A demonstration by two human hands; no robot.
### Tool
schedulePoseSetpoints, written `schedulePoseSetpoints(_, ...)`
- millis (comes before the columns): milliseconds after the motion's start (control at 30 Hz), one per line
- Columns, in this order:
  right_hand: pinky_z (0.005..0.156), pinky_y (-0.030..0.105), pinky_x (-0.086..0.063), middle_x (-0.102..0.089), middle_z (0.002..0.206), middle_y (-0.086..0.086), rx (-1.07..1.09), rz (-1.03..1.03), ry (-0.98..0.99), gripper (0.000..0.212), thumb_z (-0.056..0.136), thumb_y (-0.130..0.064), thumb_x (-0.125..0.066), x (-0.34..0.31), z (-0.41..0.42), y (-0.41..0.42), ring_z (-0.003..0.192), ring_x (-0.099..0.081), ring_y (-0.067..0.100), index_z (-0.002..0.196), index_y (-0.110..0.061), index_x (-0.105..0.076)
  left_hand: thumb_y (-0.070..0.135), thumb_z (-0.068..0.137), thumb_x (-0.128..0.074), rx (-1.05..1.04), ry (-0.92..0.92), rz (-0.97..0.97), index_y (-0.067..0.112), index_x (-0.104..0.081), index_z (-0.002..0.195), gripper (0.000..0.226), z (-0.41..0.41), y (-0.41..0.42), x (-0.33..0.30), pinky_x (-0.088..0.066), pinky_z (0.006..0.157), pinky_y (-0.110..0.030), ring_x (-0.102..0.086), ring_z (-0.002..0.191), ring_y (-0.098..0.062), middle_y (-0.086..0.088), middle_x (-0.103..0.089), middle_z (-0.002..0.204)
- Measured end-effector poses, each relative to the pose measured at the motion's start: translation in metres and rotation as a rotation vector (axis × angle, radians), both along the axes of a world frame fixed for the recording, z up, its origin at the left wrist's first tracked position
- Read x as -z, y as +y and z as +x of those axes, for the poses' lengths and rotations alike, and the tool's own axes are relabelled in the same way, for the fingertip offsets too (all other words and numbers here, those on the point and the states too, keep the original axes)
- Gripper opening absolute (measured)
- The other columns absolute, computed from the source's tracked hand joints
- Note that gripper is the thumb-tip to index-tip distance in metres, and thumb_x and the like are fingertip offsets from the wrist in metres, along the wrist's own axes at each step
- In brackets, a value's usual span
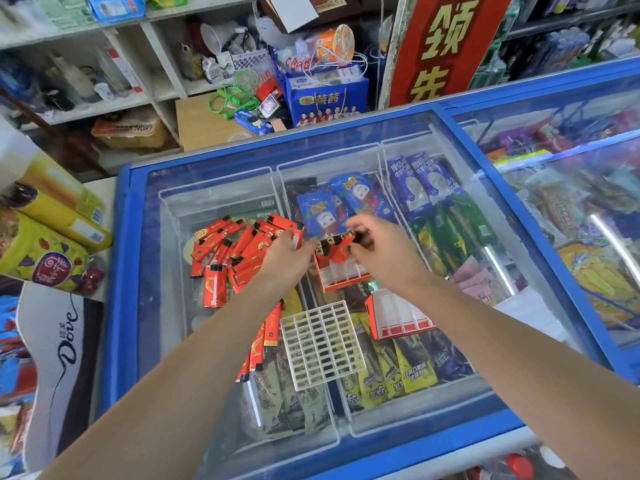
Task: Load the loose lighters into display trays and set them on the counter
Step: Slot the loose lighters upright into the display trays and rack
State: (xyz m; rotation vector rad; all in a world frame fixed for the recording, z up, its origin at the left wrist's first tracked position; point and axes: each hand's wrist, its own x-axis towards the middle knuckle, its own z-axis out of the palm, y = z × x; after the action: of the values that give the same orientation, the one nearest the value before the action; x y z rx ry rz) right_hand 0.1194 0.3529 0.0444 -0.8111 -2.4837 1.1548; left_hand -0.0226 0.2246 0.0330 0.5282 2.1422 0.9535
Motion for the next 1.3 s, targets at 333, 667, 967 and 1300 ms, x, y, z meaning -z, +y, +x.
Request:
schedulePoseSetpoints(333, 0.072, 0.046, -0.052, -0.056, 0.120, 0.007, -0.246, 0.367, -0.158, 0.026, 0.097, 0.001, -0.050, 0.022, -0.007, -0.006, 0.089, -0.064, 0.033, 0.119, -0.006, -0.062, 0.024, 0.104, -0.053, 0.035, 0.076, -0.039, 0.011, -0.046, 0.127, 0.028, 0.004, 0.005, 0.018, -0.036, 0.038, -0.005, -0.040, 0.062, -0.001, 0.010, -0.042, 0.082)
schedulePoseSetpoints(667, 0.059, 0.041, -0.054, -0.052, 0.120, 0.005, -0.242, 0.490, -0.269, 0.028, 0.093, 0.006, -0.054, 0.029, -0.007, -0.006, 0.070, -0.060, 0.027, 0.118, -0.008, -0.058, 0.022, 0.104, -0.053, 0.059, 0.080, -0.039, 0.036, -0.030, 0.082, 0.035, 0.003, 0.005, 0.013, -0.036, 0.036, -0.006, -0.044, 0.064, -0.003, 0.011, -0.042, 0.083)
schedulePoseSetpoints(967, 0.054, 0.038, -0.050, -0.057, 0.106, 0.006, -0.119, 0.445, -0.076, 0.025, 0.092, 0.004, -0.054, 0.025, -0.008, -0.008, 0.066, -0.057, 0.024, 0.114, -0.007, -0.058, 0.033, 0.098, -0.057, 0.048, 0.131, 0.051, 0.021, -0.047, 0.106, 0.017, 0.004, 0.007, 0.000, -0.031, 0.033, -0.012, -0.051, 0.053, -0.006, 0.003, -0.057, 0.084)
schedulePoseSetpoints(1300, 0.057, 0.030, -0.052, -0.076, 0.100, 0.005, 0.191, -0.660, 0.198, 0.039, 0.088, 0.004, -0.051, -0.020, -0.011, 0.011, 0.072, -0.067, 0.019, 0.111, -0.016, -0.074, 0.044, 0.086, -0.048, 0.083, -0.173, 0.123, 0.020, -0.071, 0.091, 0.034, 0.016, 0.027, -0.018, -0.056, 0.061, -0.034, -0.058, 0.061, -0.012, 0.012, -0.055, 0.055)
